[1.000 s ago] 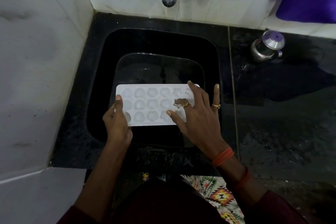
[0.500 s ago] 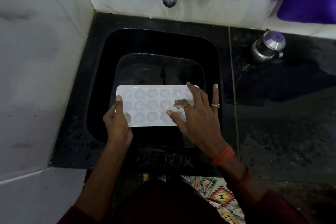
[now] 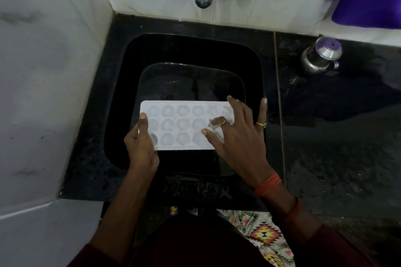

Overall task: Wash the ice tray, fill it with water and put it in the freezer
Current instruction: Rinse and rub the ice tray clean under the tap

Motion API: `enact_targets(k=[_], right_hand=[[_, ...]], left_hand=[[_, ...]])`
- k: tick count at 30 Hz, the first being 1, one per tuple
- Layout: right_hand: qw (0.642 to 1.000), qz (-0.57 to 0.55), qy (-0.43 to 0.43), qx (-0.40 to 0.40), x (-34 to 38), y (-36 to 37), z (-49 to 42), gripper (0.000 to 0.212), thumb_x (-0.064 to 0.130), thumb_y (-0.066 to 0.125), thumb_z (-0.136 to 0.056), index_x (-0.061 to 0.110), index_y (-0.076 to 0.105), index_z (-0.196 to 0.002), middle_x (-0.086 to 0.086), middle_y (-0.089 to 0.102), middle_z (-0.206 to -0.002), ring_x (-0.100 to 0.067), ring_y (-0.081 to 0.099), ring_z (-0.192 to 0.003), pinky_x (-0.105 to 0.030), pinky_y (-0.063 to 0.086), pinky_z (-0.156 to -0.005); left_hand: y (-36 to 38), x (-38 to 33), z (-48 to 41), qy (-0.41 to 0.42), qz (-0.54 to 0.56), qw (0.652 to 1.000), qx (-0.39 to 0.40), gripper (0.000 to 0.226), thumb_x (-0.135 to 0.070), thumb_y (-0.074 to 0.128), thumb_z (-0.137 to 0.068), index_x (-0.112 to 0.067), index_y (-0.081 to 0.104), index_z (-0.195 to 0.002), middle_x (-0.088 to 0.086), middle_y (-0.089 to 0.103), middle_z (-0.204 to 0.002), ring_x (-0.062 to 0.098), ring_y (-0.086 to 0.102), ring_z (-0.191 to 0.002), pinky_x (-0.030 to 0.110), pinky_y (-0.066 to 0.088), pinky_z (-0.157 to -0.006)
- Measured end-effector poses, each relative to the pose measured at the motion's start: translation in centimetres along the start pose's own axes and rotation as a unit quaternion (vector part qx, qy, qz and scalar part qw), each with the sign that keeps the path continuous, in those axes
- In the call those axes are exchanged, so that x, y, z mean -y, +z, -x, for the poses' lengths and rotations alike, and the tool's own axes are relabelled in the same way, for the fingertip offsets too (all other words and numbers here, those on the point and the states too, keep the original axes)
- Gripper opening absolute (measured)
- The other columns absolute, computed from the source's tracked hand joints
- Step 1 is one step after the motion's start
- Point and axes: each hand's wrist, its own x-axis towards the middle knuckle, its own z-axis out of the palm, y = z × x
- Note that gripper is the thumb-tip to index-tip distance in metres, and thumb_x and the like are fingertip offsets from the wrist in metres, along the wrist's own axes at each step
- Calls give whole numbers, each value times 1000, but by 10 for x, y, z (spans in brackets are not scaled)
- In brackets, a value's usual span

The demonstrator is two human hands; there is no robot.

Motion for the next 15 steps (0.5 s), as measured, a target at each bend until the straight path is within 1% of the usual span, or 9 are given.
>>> enact_targets(k=[5, 9, 12, 15], right_hand=[[999, 28, -12, 39, -2, 0, 0, 52, 69, 41, -94, 32, 75, -108, -12, 47, -150, -30, 42, -141, -59, -9, -122], [996, 46, -21, 72, -3, 1, 1, 54, 72, 39, -93, 35, 74, -112, -13, 47, -151, -30, 41, -141, -60, -7, -122], [996, 41, -22, 73, -3, 0, 1, 54, 73, 37, -94, 37, 74, -112, -11, 47, -151, -29, 41, -142, -59, -10, -122], [998, 21, -14, 49, -4, -2, 1, 53, 71, 41, -94, 34, 76, -105, -9, 50, -147, -26, 42, -141, -54, -14, -122]], left_hand=[[1, -1, -1, 3, -4, 1000, -4, 26, -37, 61, -100, -15, 73, -91, -1, 77, -87, 18, 75, -80, 35, 63, -63], [1, -1, -2, 1, -3, 1000, -1, 26, -37, 61, -100, -14, 73, -92, -1, 77, -86, 18, 75, -79, 37, 63, -65], [1, 0, -1, 2, -2, 1000, 0, 26, -36, 61, -100, -15, 73, -90, -2, 78, -85, 19, 75, -82, 38, 64, -68], [0, 2, -1, -1, 0, 1000, -1, 26, -36, 61, -100, -15, 73, -90, -1, 78, -87, 20, 75, -83, 38, 63, -68]])
